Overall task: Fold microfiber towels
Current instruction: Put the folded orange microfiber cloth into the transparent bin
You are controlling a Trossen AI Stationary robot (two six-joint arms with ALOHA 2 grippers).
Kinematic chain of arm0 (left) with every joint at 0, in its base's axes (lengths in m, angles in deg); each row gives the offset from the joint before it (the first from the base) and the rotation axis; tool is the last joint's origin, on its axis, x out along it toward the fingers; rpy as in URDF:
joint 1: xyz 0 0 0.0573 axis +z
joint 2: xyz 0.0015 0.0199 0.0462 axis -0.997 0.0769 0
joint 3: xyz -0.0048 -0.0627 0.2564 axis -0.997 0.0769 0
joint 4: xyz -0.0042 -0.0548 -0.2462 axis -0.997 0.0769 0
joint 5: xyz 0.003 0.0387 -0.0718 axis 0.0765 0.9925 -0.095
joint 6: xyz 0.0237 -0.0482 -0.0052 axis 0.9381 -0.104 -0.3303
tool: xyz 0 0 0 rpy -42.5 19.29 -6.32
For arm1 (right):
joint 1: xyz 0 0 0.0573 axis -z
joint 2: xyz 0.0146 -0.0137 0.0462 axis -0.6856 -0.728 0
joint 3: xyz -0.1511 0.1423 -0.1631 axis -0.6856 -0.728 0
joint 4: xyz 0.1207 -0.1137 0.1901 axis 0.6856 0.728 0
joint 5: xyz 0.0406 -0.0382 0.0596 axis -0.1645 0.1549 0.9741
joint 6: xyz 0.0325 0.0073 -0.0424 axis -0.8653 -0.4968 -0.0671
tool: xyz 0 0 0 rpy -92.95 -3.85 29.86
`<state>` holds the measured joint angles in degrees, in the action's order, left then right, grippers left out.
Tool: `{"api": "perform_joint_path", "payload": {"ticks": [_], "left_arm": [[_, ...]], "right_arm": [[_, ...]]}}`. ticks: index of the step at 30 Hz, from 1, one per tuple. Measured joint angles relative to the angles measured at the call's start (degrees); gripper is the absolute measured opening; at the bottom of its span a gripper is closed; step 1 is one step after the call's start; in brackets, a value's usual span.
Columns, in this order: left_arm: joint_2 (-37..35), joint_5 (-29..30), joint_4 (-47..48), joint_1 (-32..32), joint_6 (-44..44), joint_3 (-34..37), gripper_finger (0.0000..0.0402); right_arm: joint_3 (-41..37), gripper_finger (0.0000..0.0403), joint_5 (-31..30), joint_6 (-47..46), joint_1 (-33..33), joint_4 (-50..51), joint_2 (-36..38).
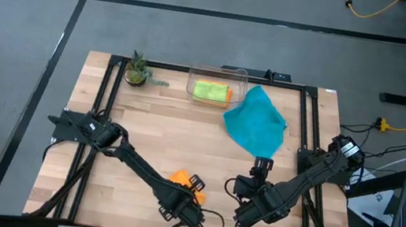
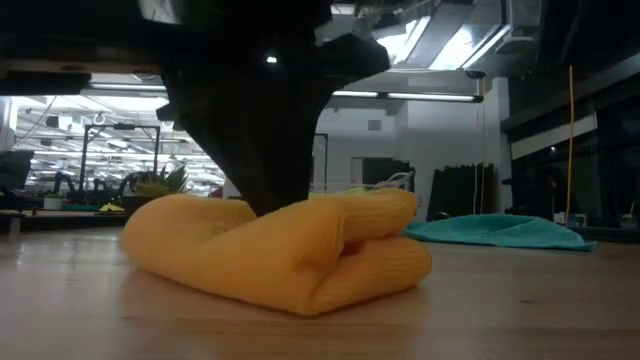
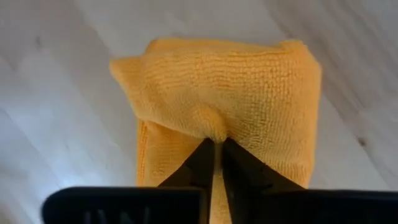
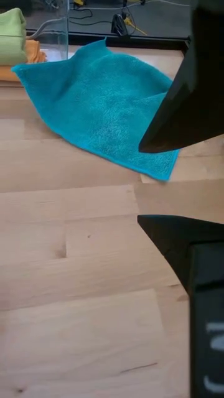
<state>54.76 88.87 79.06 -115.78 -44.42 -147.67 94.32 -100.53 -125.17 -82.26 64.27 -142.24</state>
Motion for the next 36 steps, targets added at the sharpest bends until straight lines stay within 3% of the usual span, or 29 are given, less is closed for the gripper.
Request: {"api": "perform_joint_path", "payload": {"ticks": [5, 12, 17, 22, 25, 30, 36], "left_arm": [[-0.04, 0.04, 0.22, 0.63, -7.15, 0.0, 0.0074], [-0.36, -0.77, 3.11, 0.11, -9.54, -3.17, 0.0131], [-0.52, -0.96, 11.94, -0.37, -15.61, -10.23, 0.0131], [-0.55, -8.43, 25.44, -0.31, -26.04, -13.38, 0.013], [-0.55, -11.23, 32.21, -0.46, -29.29, -13.37, 0.013], [-2.48, -13.6, 31.89, -0.96, -30.06, -11.81, 0.013], [-9.48, -7.07, 26.53, -1.31, -33.42, -4.69, 0.013]], "right_arm": [[0.0, 0.0174, 0.0, 0.04, 0.02, 0.02, 0.0], [0.0, 0.0174, 0.0, 0.03, 0.02, 0.02, 0.0], [0.0, 0.0174, 0.56, 0.02, 0.02, 0.02, 0.0], [0.0, 0.0174, 0.44, 0.18, 0.42, -2.37, 0.0], [0.0, 0.0174, -5.05, 0.05, 1.45, -4.15, 0.0], [0.0, 0.0174, -16.61, 0.2, 2.56, -4.58, 0.0], [0.0, 0.0174, -15.85, -0.04, 4.13, -7.31, 0.0]]}}
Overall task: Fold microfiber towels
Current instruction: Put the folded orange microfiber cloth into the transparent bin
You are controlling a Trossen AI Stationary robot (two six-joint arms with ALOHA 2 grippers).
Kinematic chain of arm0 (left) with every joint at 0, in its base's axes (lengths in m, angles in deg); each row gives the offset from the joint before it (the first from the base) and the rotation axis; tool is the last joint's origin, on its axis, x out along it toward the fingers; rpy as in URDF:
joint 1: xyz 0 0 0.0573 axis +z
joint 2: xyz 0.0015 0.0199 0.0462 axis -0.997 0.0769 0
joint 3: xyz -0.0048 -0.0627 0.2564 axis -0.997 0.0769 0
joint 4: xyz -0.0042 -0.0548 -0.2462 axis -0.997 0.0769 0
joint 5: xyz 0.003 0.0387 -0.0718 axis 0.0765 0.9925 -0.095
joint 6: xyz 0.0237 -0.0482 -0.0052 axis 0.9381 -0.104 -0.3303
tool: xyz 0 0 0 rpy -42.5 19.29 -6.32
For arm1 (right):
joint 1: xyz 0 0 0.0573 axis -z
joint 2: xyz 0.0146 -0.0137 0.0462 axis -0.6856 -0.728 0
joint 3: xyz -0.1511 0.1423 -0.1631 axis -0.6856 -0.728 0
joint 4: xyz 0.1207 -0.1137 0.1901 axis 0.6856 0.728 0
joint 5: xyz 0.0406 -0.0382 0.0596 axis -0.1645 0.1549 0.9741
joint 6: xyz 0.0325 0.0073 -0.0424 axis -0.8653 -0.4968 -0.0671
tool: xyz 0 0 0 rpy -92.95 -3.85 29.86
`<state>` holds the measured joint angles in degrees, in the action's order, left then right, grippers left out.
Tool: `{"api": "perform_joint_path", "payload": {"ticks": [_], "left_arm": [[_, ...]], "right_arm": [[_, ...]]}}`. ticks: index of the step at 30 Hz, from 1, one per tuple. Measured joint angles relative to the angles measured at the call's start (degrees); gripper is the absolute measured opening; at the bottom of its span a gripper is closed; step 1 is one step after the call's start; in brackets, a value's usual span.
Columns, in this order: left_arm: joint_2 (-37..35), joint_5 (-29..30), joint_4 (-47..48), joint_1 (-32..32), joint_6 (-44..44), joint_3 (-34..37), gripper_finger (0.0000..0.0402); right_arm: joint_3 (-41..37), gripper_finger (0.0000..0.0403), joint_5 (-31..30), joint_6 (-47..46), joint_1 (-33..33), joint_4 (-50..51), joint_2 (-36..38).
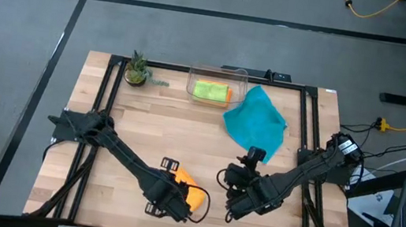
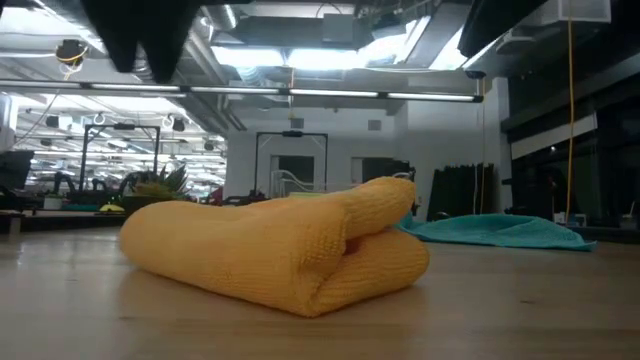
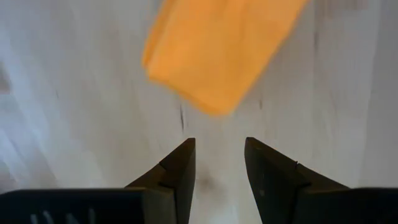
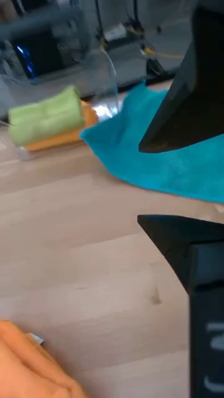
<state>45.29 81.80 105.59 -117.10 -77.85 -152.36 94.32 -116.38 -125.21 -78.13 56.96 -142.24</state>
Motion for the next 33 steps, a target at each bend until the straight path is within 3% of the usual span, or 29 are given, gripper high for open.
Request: {"api": "perform_joint_path", "payload": {"ticks": [6, 9, 13, 20, 28, 33], "left_arm": [[-5.61, 5.08, -30.11, -0.09, -7.26, 16.65, 0.013], [-5.69, 5.87, -45.85, -1.53, -12.36, 22.55, 0.013], [-3.6, 13.03, -64.67, -3.6, -12.6, 29.48, 0.013], [-1.54, 29.59, -69.23, -5.64, -11.25, 32.68, 0.013], [-2.21, 31.32, -66.93, -7.2, -4.56, 31.31, 0.013], [-1.91, 31.39, -72.32, -5.33, -4.36, 34.98, 0.013]], "right_arm": [[0.0, 0.0174, 5.38, -3.12, 1.15, 0.54, 0.0], [0.0, 0.0174, 6.94, -3.09, 1.15, 1.76, 0.0], [0.0, 0.0174, 7.21, -2.95, 0.89, 2.58, 0.0], [0.0, 0.0174, 7.34, -2.89, 0.89, 2.65, 0.0], [0.0, 0.0174, 7.32, -2.8, 0.89, 2.65, 0.0], [0.0, 0.0174, 7.32, -2.96, 1.09, 2.6, 0.0]]}}
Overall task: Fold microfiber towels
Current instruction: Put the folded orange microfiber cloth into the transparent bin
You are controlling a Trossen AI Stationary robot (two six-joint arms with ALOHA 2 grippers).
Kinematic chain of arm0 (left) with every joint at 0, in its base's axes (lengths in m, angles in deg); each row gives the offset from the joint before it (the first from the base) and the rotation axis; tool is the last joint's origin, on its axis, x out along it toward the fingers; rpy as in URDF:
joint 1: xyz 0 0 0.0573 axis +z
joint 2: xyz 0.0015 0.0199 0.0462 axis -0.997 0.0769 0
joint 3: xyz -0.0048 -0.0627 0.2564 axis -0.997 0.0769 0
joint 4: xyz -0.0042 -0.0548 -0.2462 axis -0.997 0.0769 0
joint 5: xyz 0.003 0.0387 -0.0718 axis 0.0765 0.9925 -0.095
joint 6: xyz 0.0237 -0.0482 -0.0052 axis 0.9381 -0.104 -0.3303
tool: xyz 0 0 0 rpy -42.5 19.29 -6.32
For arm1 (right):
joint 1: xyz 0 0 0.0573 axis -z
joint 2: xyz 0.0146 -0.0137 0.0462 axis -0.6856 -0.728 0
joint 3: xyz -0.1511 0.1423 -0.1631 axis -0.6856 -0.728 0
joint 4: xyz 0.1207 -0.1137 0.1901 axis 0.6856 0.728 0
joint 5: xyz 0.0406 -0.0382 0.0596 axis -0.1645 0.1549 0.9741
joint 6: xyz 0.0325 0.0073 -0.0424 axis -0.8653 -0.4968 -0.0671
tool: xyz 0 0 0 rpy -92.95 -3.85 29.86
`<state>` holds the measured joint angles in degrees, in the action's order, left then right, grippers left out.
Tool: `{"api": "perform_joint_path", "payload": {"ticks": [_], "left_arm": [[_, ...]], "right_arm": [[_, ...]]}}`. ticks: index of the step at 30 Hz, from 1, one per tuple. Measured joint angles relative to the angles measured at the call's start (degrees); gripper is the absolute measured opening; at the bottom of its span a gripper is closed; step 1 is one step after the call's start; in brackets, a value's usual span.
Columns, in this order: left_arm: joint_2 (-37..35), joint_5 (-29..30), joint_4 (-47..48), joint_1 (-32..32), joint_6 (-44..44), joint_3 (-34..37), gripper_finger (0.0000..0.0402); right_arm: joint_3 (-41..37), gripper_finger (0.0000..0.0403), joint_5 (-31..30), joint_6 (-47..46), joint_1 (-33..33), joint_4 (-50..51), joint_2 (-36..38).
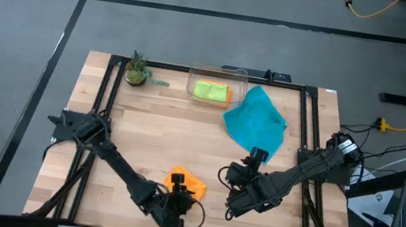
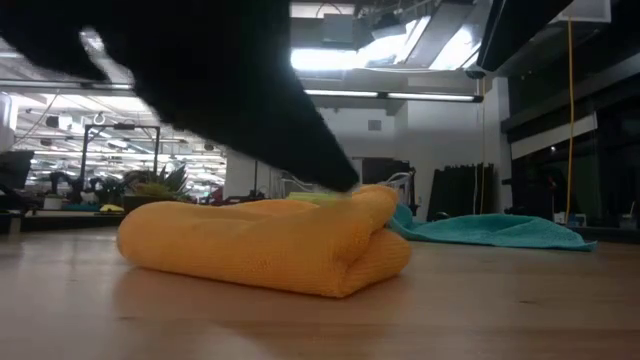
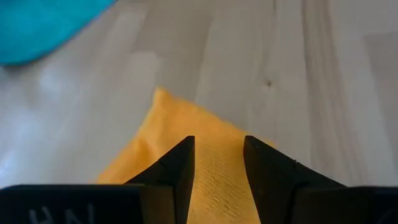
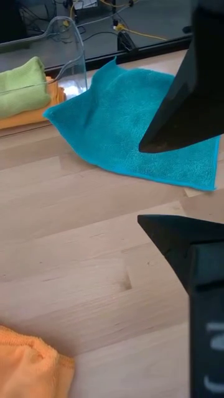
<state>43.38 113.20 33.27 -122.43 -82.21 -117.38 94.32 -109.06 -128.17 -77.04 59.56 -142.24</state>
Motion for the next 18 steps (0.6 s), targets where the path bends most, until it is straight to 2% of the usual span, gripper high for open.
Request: {"api": "perform_joint_path", "payload": {"ticks": [6, 8, 18], "left_arm": [[0.0, -10.18, -22.03, 2.87, -2.16, 11.81, 0.013], [0.0, -11.7, -27.21, 3.35, -3.31, 14.35, 0.013], [-5.25, -11.91, -27.84, 3.19, 6.47, 14.23, 0.013]], "right_arm": [[0.0, 0.0174, 0.0, -0.1, 0.0, -0.04, 0.0], [0.0, 0.0174, 0.0, -0.12, 0.0, -0.03, 0.0], [0.0, 0.0174, 0.55, -0.88, 0.0, 0.0, 0.0]]}}
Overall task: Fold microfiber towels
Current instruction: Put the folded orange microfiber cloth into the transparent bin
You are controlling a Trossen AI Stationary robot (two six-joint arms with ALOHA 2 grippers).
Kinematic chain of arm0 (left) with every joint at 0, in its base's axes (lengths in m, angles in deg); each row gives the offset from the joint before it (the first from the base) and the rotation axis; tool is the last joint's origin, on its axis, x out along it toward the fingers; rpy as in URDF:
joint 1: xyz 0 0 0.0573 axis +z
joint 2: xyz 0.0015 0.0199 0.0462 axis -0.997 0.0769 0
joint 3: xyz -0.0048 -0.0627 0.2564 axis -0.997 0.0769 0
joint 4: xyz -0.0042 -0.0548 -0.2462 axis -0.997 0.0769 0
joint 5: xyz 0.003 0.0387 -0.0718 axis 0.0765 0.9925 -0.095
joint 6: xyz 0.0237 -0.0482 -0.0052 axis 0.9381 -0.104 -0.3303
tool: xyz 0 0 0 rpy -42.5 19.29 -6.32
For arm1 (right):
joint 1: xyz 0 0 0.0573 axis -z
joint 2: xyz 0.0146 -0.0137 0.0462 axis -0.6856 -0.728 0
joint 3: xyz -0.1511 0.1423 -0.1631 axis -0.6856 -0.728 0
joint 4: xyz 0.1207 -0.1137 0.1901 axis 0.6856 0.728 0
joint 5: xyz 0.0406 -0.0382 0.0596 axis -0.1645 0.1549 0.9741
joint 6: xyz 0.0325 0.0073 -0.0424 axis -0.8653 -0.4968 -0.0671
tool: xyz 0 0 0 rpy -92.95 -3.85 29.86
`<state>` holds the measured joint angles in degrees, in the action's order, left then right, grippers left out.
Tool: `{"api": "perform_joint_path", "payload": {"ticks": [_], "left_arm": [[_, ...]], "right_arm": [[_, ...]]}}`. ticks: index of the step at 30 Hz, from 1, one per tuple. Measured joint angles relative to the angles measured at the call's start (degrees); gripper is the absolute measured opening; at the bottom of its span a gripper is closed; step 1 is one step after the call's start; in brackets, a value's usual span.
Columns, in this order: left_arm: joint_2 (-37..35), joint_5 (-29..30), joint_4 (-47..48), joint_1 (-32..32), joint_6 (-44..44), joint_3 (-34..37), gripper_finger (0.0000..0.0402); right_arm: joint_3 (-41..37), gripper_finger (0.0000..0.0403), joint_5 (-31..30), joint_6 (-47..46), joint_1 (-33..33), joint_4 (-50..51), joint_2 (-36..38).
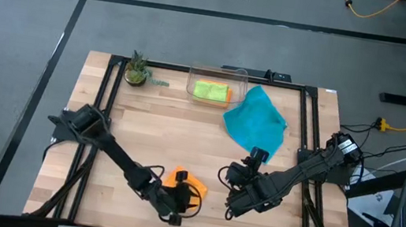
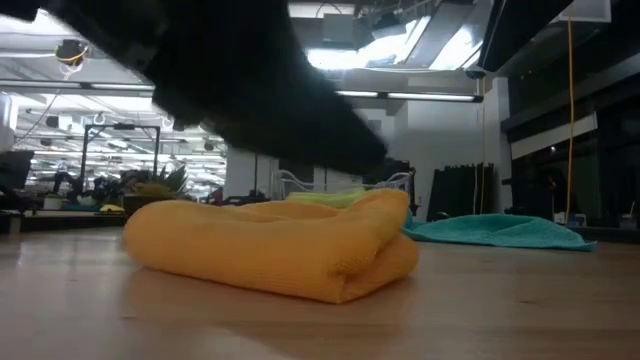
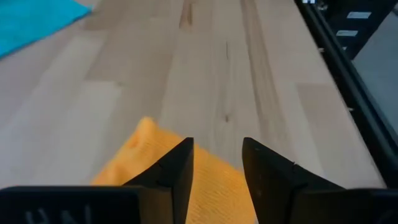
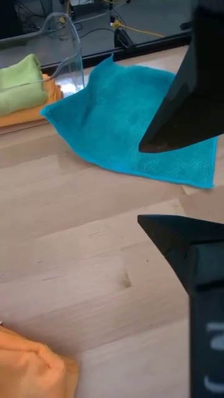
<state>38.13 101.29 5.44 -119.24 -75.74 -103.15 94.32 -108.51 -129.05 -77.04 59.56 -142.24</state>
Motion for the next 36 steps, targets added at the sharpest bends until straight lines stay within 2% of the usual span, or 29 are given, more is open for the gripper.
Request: {"api": "perform_joint_path", "payload": {"ticks": [5, 13, 18, 22, 29, 36], "left_arm": [[-1.06, 1.78, 1.09, 0.48, 3.36, -0.04, 0.013], [2.24, -0.02, 0.68, 4.0, 2.67, -0.02, 0.013], [5.24, -6.61, 0.17, 6.68, -0.44, -0.07, 0.013], [5.5, -7.55, -0.73, 7.3, -1.23, -0.14, 0.013], [-2.68, -7.67, -0.29, 6.54, 4.89, -0.15, 0.013], [-13.13, -7.32, 7.55, 3.69, 4.98, -0.15, 0.013]], "right_arm": [[0.0, 0.0174, 0.83, -0.62, 0.0, 0.0, 0.0], [0.0, 0.0174, 1.01, -0.58, 0.0, 0.02, 0.0], [0.0, 0.0174, 1.22, -0.5, 0.01, 0.04, 0.0], [0.0, 0.0174, 1.44, -0.31, 0.0, 0.32, 0.0], [0.0, 0.0174, 1.67, -0.4, 0.0, 1.2, 0.0], [0.0, 0.0174, 4.19, -0.33, 0.52, 0.65, 0.02]]}}
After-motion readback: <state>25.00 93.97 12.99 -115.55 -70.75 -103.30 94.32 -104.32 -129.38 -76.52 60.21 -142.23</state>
